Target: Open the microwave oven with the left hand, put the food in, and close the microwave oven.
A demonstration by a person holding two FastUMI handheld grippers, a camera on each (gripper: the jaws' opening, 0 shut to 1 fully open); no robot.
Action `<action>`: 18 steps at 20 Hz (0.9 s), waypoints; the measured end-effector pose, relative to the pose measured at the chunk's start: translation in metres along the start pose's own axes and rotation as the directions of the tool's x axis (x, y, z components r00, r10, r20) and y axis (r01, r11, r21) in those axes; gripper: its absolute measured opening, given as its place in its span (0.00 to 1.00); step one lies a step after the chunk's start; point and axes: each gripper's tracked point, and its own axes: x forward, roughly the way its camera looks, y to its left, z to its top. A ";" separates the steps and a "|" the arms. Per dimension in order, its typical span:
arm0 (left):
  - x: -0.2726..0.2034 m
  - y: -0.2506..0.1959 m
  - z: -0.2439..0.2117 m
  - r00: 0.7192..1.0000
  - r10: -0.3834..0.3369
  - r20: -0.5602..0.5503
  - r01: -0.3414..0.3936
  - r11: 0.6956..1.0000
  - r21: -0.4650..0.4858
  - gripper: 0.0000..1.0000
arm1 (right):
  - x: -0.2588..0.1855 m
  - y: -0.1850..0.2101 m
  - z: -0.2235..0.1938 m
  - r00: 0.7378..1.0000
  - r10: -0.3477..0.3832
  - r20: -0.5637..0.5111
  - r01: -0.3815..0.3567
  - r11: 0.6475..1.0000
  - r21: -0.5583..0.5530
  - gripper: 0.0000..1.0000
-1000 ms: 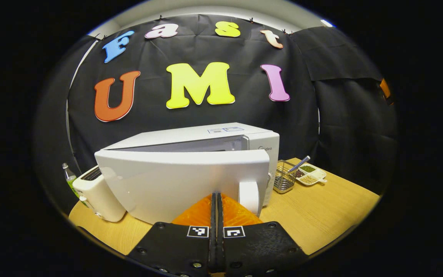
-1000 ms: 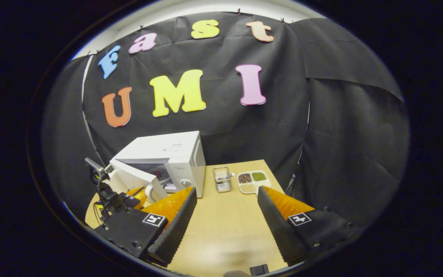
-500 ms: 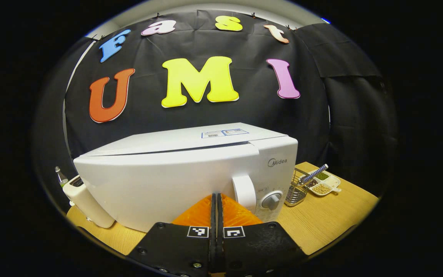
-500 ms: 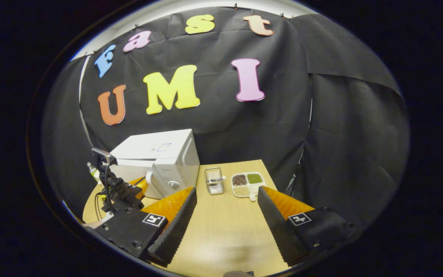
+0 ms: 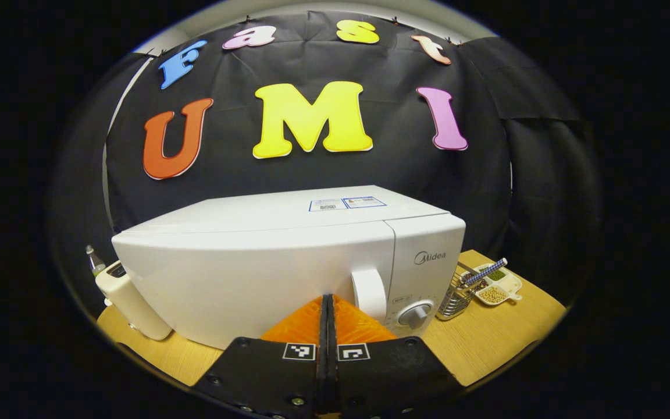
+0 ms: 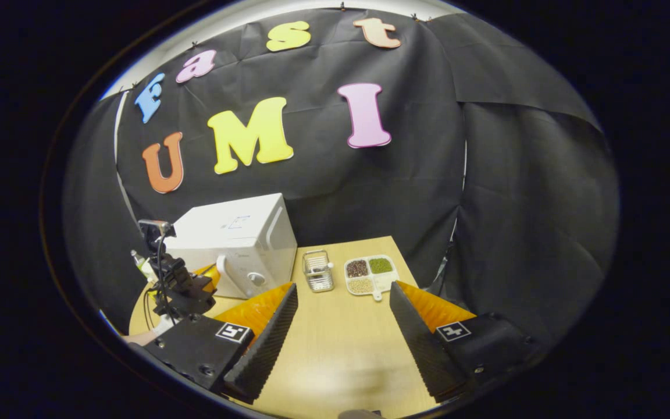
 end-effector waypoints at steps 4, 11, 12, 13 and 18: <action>-0.028 0.001 0.006 1.000 0.004 -0.006 -0.004 1.000 -0.026 0.00 | -0.013 0.011 0.002 1.000 0.005 0.029 -0.005 1.000 0.004 1.00; -0.144 0.019 0.047 0.996 -0.017 0.087 0.018 1.000 -0.007 0.13 | -0.060 0.038 0.001 0.993 -0.016 0.116 0.019 0.999 -0.027 1.00; -0.162 0.017 0.053 0.994 -0.048 0.103 0.049 0.999 -0.007 0.35 | -0.070 0.044 0.000 0.992 -0.017 0.128 0.020 0.999 -0.029 1.00; -0.181 0.019 0.059 0.991 -0.069 0.118 0.070 0.998 -0.003 0.57 | -0.081 0.051 -0.001 0.990 -0.020 0.142 0.025 0.999 -0.030 1.00; -0.278 0.063 0.079 0.987 -0.039 0.159 0.045 0.998 -0.035 0.88 | -0.132 0.079 -0.011 0.978 -0.049 0.201 0.061 0.997 -0.053 1.00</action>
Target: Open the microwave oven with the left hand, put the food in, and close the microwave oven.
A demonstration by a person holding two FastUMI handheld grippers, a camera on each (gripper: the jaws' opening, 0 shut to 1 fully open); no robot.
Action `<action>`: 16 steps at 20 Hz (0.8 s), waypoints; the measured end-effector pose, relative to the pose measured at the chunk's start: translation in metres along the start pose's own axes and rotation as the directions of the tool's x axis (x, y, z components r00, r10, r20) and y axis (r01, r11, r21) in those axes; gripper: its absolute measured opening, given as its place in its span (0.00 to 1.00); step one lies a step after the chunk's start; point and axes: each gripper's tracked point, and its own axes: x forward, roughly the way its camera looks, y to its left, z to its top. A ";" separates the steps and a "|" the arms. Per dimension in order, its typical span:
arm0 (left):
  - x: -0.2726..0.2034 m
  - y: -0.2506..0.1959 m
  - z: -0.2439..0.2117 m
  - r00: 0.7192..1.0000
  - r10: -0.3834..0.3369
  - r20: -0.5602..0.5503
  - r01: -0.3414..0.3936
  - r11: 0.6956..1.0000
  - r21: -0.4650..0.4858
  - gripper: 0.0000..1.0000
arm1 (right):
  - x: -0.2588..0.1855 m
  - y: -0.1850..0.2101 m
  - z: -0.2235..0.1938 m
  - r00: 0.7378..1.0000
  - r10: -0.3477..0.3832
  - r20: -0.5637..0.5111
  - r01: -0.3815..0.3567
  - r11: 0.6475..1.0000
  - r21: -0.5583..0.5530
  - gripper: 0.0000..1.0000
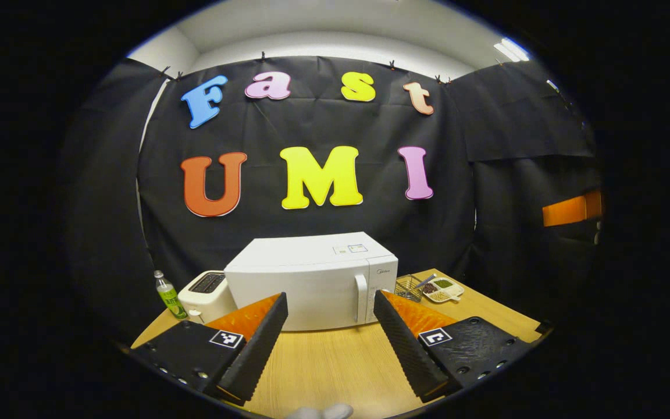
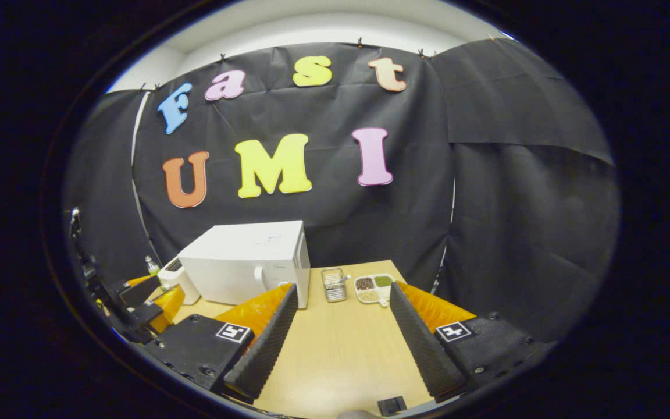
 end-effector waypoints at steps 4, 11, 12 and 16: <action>-0.055 0.047 0.024 0.997 0.072 0.025 -0.071 0.997 -0.033 0.95 | -0.031 0.027 0.005 0.999 -0.001 0.047 0.002 1.000 -0.021 0.92; -0.095 0.090 0.058 0.988 0.145 0.044 -0.141 0.987 -0.082 0.92 | -0.060 0.061 0.024 0.988 0.054 0.144 -0.046 0.997 -0.059 0.92; -0.096 0.093 0.065 0.986 0.157 0.049 -0.152 0.984 -0.092 0.92 | -0.061 0.061 0.027 0.986 0.059 0.154 -0.050 0.997 -0.061 0.92; -0.098 0.084 0.078 0.984 0.167 0.067 -0.158 0.980 -0.117 0.92 | -0.060 0.056 0.029 0.986 0.076 0.151 -0.069 0.996 -0.050 1.00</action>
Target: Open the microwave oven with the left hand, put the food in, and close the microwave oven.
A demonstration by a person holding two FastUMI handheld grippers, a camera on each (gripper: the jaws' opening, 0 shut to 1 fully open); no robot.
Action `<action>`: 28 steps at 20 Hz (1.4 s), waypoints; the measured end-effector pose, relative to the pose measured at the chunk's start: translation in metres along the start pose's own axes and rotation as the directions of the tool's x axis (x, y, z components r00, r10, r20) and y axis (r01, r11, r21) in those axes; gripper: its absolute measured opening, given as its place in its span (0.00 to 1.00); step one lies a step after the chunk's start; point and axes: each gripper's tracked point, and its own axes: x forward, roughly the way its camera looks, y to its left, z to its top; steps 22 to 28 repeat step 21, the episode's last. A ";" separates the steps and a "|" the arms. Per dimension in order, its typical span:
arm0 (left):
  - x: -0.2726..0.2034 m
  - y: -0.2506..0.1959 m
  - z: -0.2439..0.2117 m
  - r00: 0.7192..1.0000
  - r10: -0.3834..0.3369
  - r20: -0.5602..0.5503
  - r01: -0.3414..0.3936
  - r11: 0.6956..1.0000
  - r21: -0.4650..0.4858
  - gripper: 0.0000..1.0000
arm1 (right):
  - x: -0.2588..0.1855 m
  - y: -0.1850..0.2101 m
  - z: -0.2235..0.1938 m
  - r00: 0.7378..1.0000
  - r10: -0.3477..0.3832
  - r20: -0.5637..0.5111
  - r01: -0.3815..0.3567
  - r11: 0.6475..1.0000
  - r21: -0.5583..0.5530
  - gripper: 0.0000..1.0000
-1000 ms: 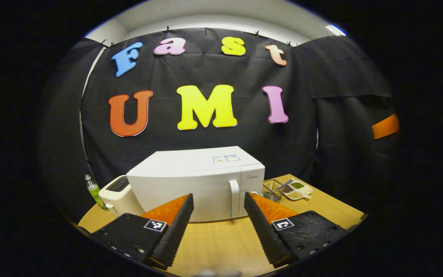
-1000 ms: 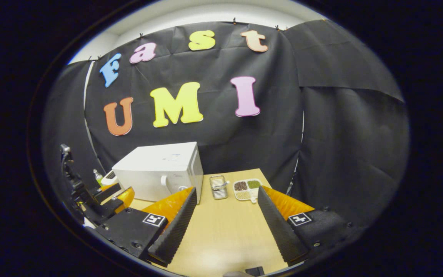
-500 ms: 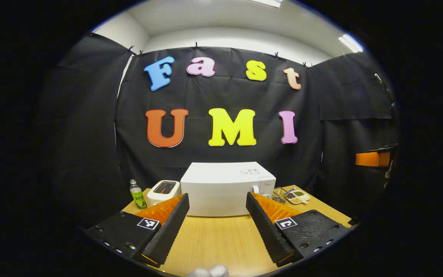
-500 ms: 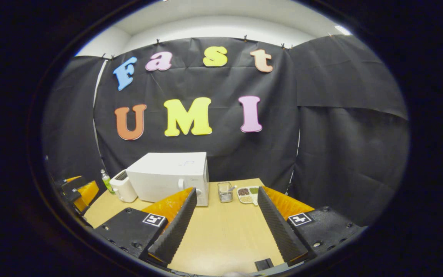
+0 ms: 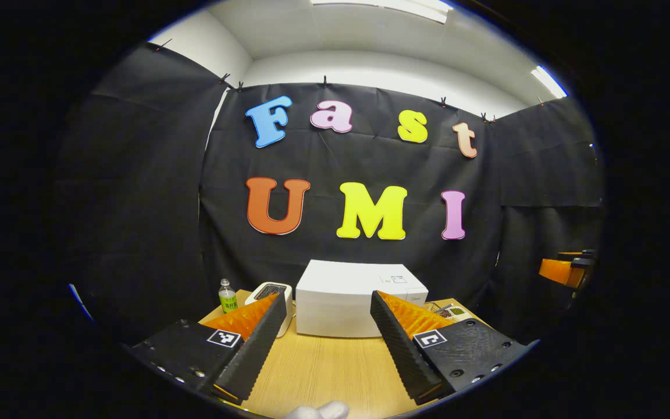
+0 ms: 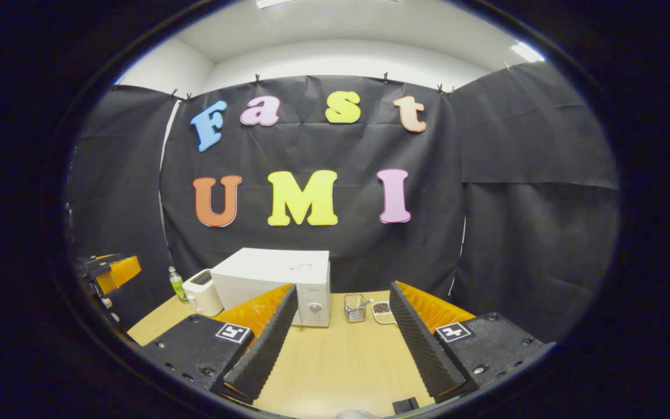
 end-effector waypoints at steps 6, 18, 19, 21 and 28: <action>-0.008 -0.010 0.001 1.000 -0.004 0.000 0.004 1.000 0.021 0.92 | -0.001 -0.007 -0.001 1.000 -0.001 0.007 0.000 1.000 0.013 1.00; -0.012 -0.004 -0.004 1.000 0.011 -0.012 -0.010 1.000 0.024 0.92 | 0.004 0.004 -0.010 0.999 0.030 -0.023 -0.029 0.999 0.019 0.92; -0.012 -0.004 -0.005 1.000 0.009 -0.013 -0.009 1.000 0.025 0.92 | 0.004 0.006 -0.009 0.999 0.031 -0.024 -0.031 0.999 0.014 0.92; -0.011 -0.004 -0.004 1.000 0.007 -0.012 -0.006 1.000 0.025 0.82 | 0.004 0.006 -0.008 0.999 0.032 -0.022 -0.032 0.999 0.005 0.92; -0.011 -0.004 -0.004 1.000 0.007 -0.012 -0.006 1.000 0.025 0.82 | 0.004 0.006 -0.008 0.999 0.032 -0.022 -0.032 0.999 0.005 0.92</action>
